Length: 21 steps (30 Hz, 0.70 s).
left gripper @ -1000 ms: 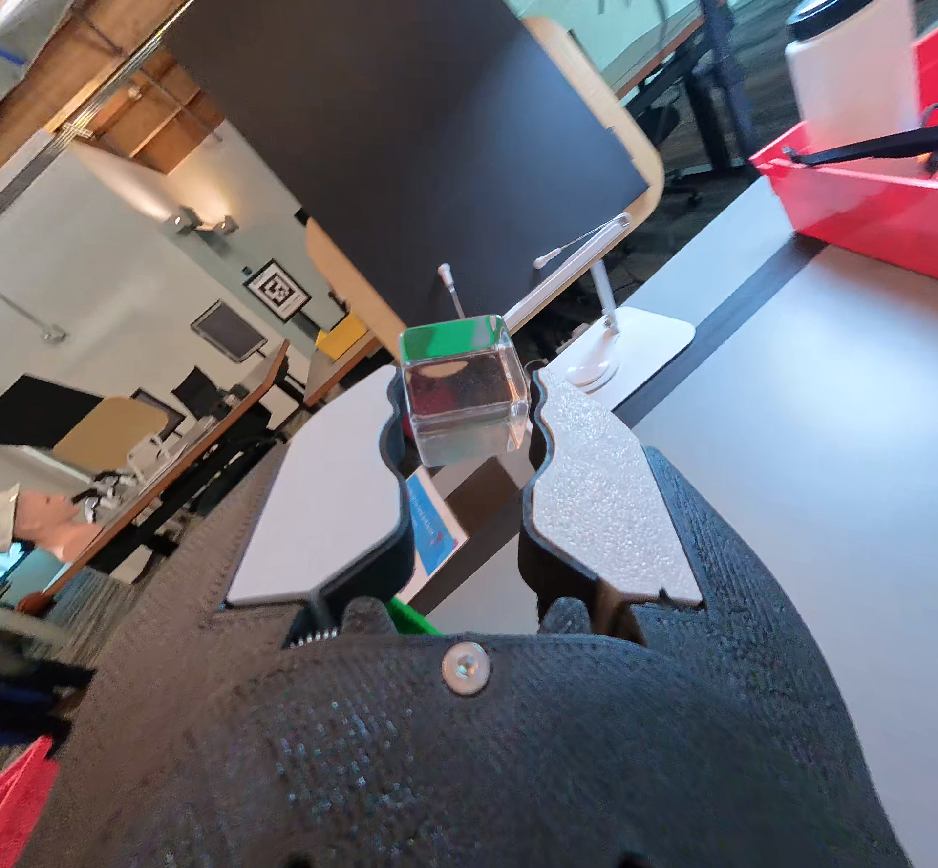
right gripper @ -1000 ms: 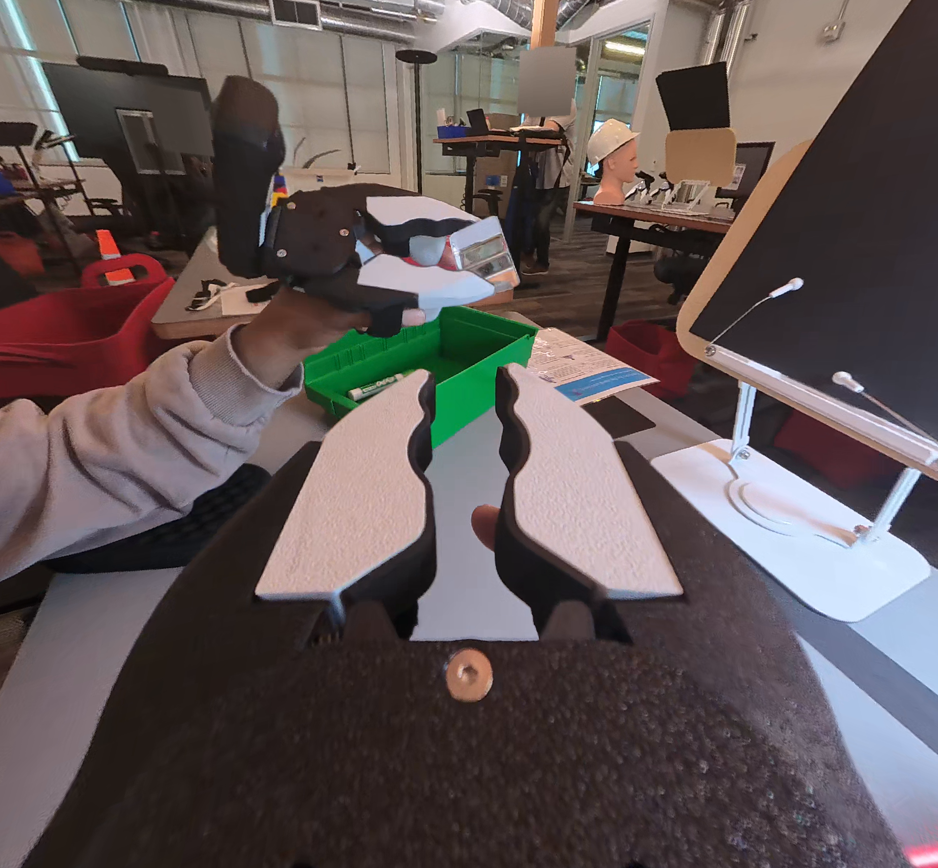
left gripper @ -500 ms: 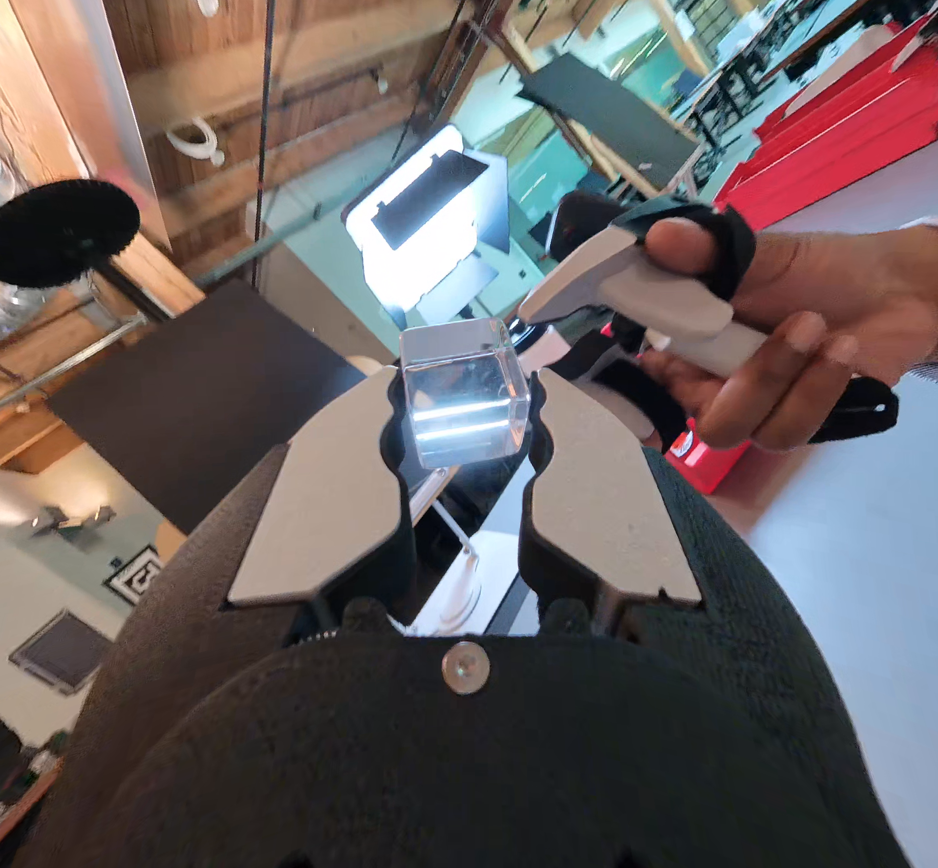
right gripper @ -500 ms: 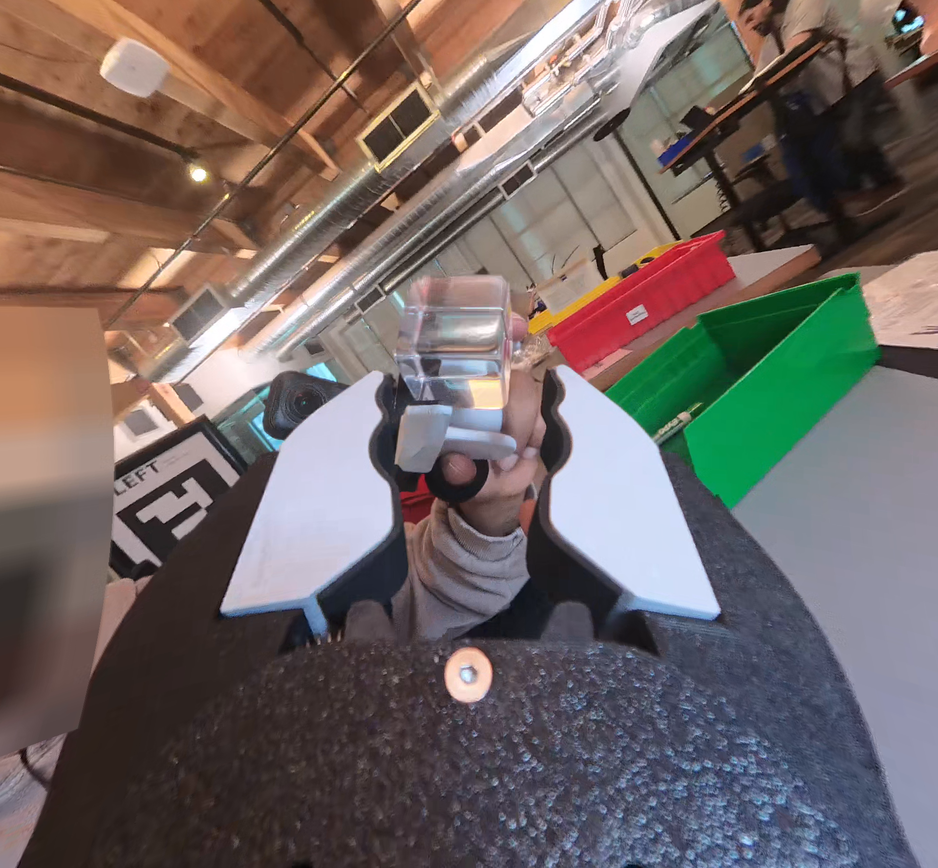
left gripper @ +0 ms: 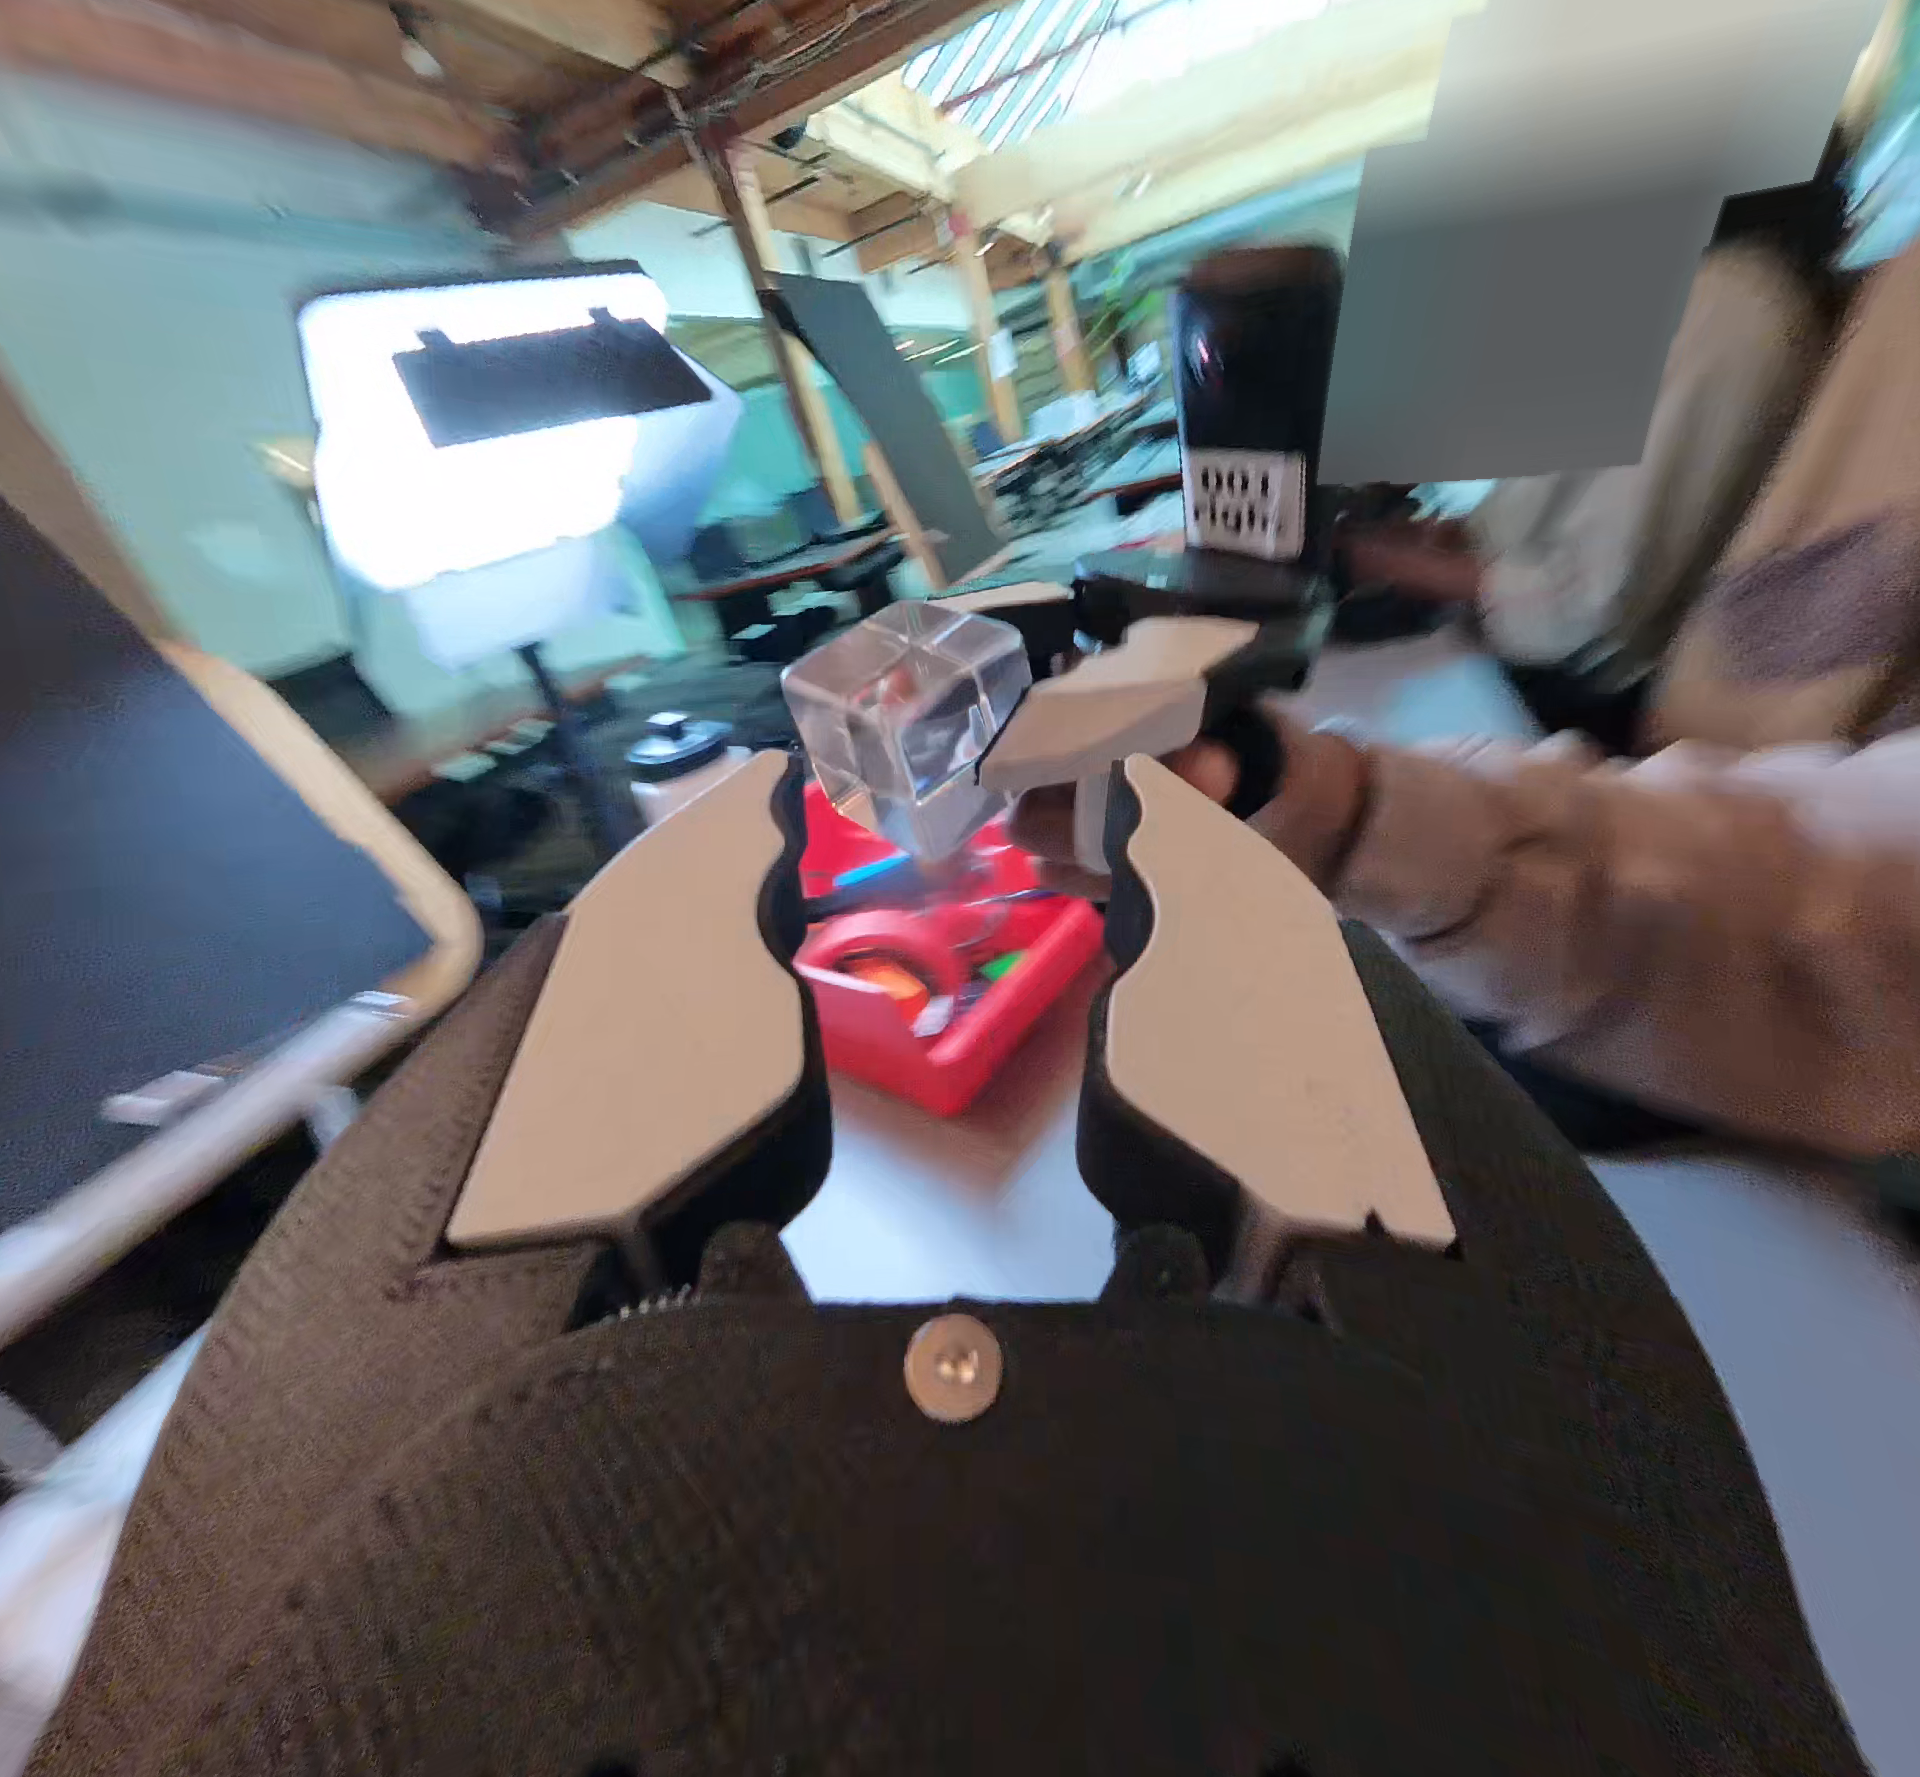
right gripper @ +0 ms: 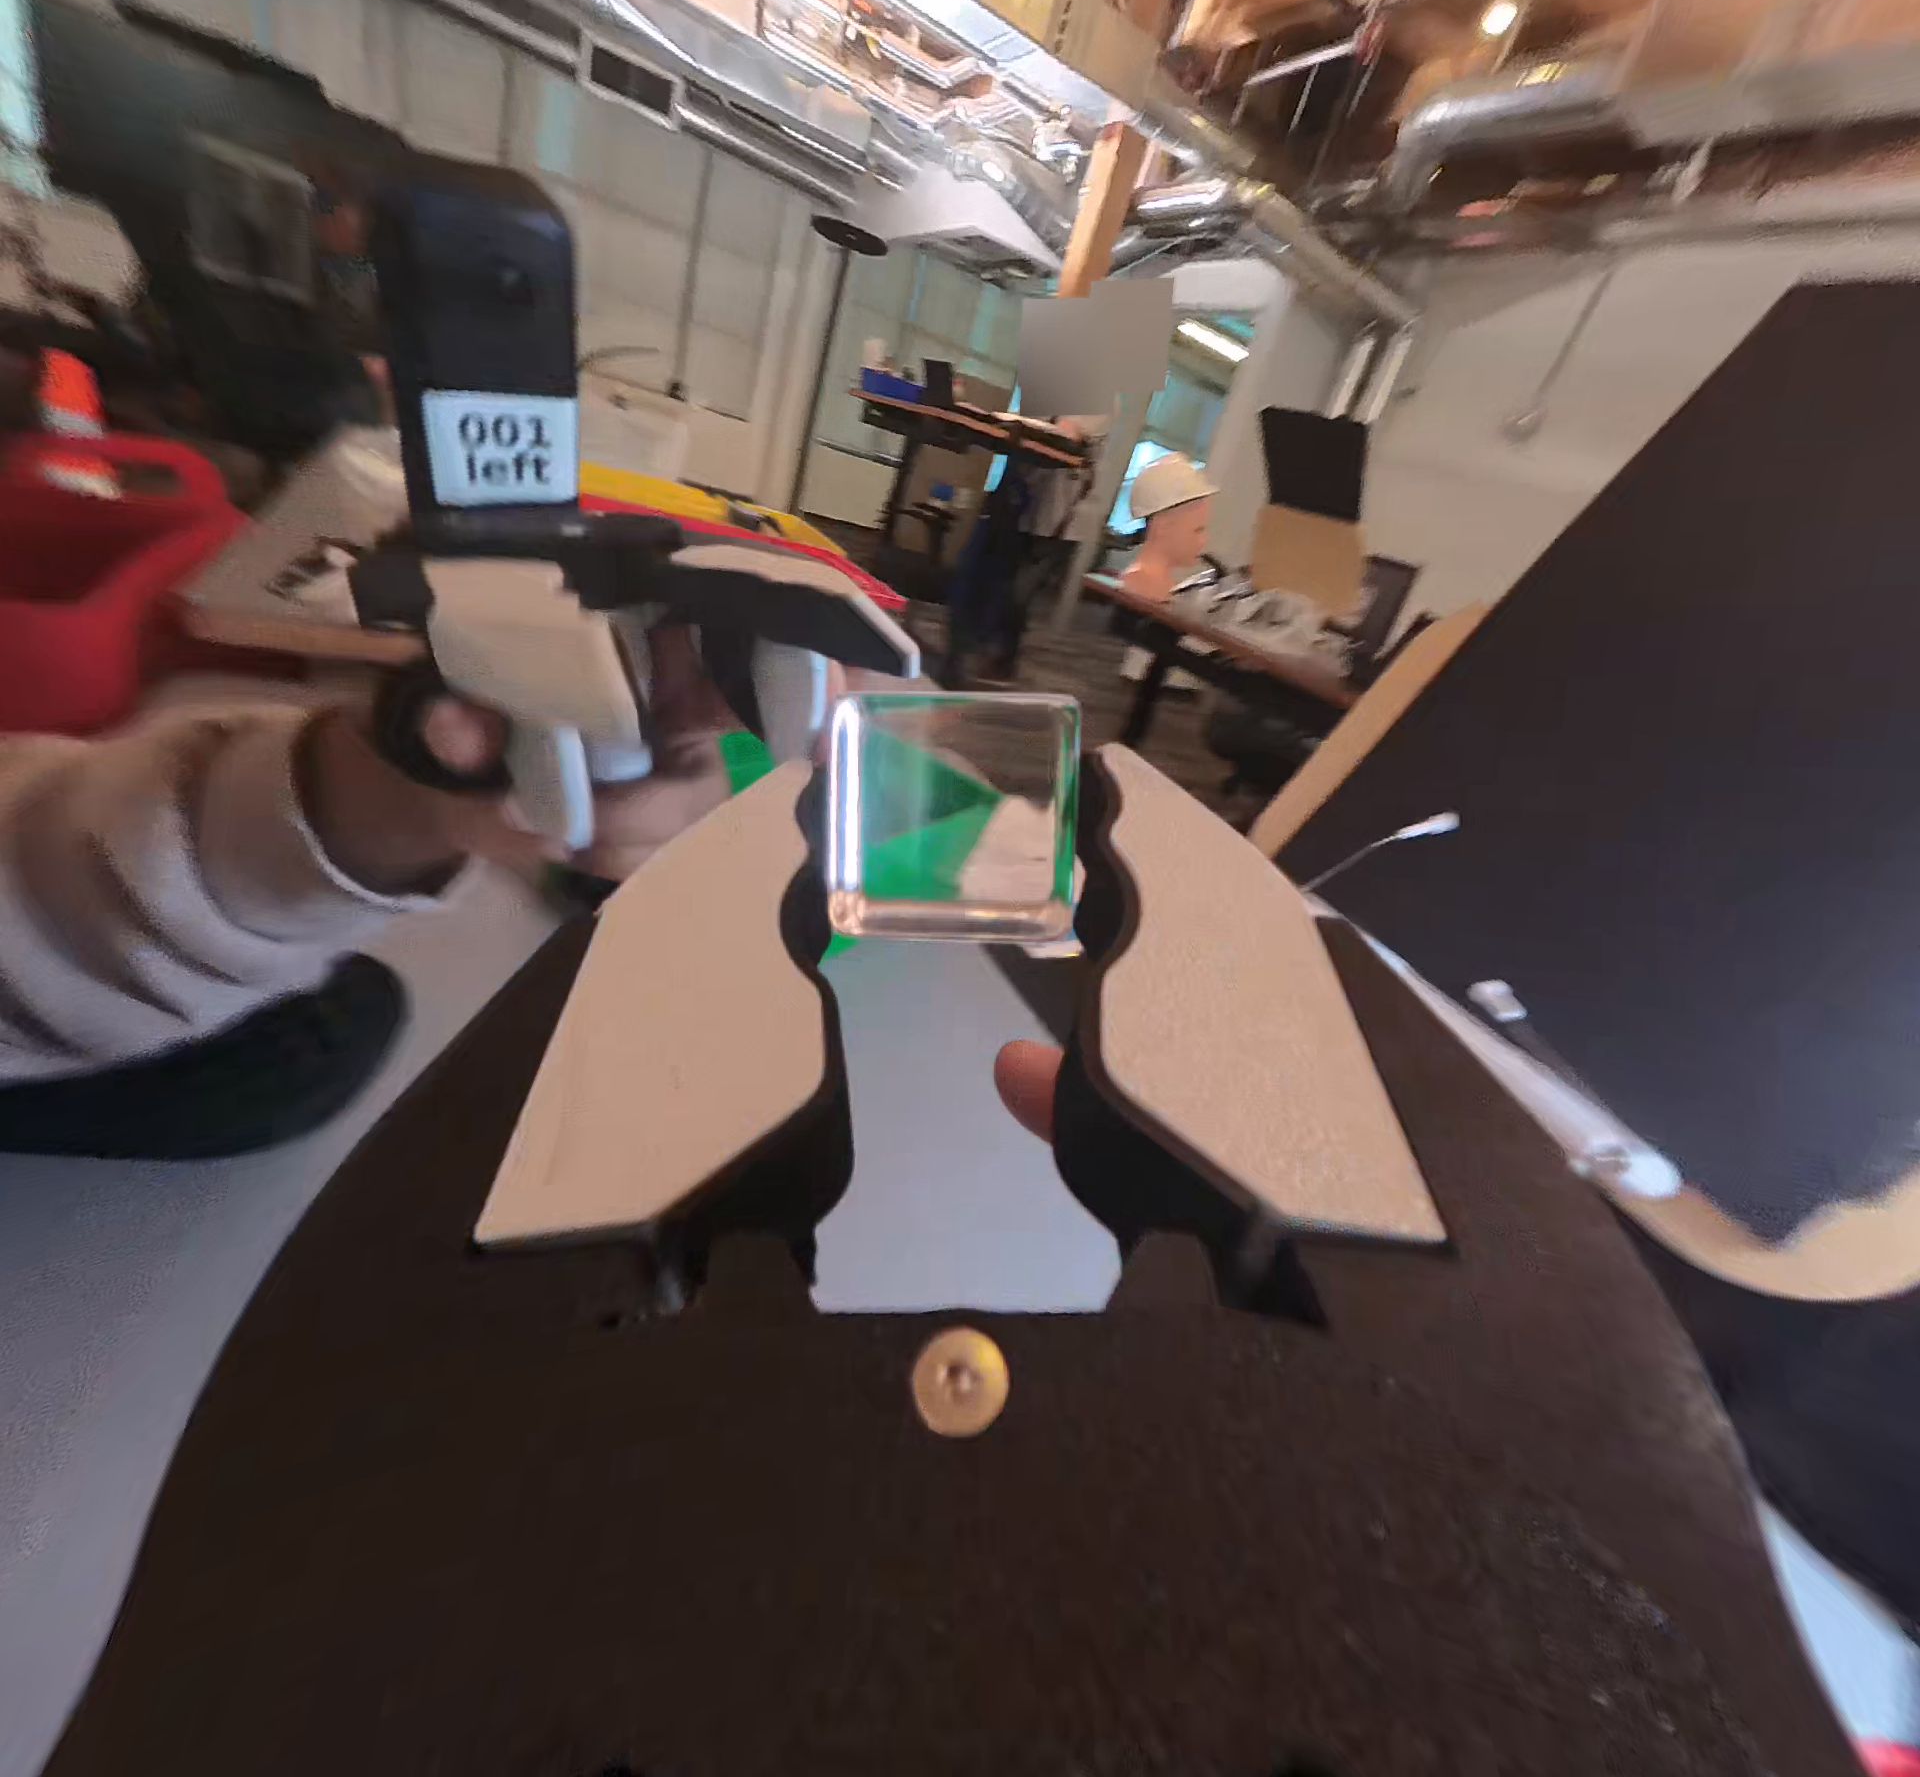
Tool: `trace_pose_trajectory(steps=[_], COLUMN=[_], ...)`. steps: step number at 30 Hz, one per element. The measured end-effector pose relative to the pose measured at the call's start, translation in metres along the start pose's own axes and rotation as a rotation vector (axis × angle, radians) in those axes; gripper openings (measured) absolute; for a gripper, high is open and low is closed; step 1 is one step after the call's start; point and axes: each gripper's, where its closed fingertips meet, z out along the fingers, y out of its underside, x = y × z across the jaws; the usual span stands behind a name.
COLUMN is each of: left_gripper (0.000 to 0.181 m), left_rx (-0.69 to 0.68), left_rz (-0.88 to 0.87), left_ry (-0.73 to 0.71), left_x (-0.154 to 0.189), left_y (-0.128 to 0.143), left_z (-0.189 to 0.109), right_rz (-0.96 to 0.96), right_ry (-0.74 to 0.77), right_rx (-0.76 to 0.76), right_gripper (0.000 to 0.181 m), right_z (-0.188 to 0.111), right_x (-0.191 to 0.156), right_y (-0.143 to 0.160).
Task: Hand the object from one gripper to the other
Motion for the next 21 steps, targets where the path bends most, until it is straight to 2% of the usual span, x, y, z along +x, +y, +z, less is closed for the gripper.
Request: trace_pose_trajectory(steps=[3,5,7,10,15,18,21], left_gripper=[0.054,0.057,0.062,0.06,0.051,0.046,0.046], left_rx=[0.04,0.015,-0.05,-0.094,-0.138,-0.181,-0.162], left_rz=[-0.329,-0.445,-0.51,-0.518,-0.489,-0.494,-0.426], left_ry=[0.1,0.146,0.197,0.18,0.148,0.253,0.233], left_x=[-0.007,-0.006,0.003,0.002,-0.005,0.012,0.01], left_y=[-0.002,0.008,0.022,0.035,0.045,0.047,0.043], left_z=[-0.005,-0.001,0.007,0.011,0.009,0.008,0.008], right_rz=[-0.22,-0.358,-0.507,-0.718,-0.757,-0.817,-0.803], right_ry=[0.053,0.061,0.056,0.082,0.025,0.021,0.042], right_rx=[-0.013,-0.035,-0.127,-0.223,-0.171,-0.176,-0.164], right_gripper=[0.045,0.045,0.045,0.045,0.045,0.045,0.046], right_z=[-0.004,-0.001,0.006,0.01,0.013,0.015,0.016], right_x=[-0.001,-0.01,-0.019,-0.024,-0.04,-0.047,-0.044], right_y=[-0.001,0.003,0.016,0.03,0.027,0.028,0.026])
